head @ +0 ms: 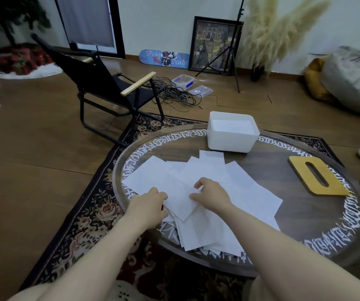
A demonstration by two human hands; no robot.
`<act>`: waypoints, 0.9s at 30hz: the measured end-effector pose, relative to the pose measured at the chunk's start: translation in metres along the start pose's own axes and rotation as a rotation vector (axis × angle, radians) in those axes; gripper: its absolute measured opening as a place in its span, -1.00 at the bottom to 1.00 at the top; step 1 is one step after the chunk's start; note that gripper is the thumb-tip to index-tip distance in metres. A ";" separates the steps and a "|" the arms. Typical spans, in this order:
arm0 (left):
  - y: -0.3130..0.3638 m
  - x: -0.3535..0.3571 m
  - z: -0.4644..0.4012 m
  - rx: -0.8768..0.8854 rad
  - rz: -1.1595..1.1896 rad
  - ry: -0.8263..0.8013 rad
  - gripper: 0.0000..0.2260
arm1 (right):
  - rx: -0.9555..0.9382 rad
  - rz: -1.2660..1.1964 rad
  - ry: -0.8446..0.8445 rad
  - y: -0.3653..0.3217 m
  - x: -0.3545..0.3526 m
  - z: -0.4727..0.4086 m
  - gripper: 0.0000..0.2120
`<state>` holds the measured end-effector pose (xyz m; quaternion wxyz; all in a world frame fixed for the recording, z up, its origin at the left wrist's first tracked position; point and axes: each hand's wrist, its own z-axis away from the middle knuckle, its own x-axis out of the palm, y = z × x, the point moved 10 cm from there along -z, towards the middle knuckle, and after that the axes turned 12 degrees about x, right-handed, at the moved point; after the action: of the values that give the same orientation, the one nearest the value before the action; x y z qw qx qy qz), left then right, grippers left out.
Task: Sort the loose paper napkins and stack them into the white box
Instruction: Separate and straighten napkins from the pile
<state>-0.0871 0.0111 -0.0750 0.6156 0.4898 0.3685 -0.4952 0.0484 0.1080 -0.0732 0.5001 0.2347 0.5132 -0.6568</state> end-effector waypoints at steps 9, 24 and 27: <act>0.001 -0.004 0.000 -0.072 0.118 0.030 -0.61 | 0.061 -0.082 -0.013 0.012 -0.002 0.003 -0.87; 0.002 0.024 0.008 -0.427 1.220 0.163 -0.74 | 0.387 -0.719 -0.407 0.045 0.019 0.051 -0.80; -0.005 0.022 0.010 -0.473 1.363 0.298 -0.83 | 0.349 -0.709 -0.441 0.037 0.030 0.059 -0.79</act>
<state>-0.0869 -0.0036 -0.0940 0.8194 0.5263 0.1591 0.1620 0.0820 0.0425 -0.0927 0.2945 -0.0204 0.3249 -0.8985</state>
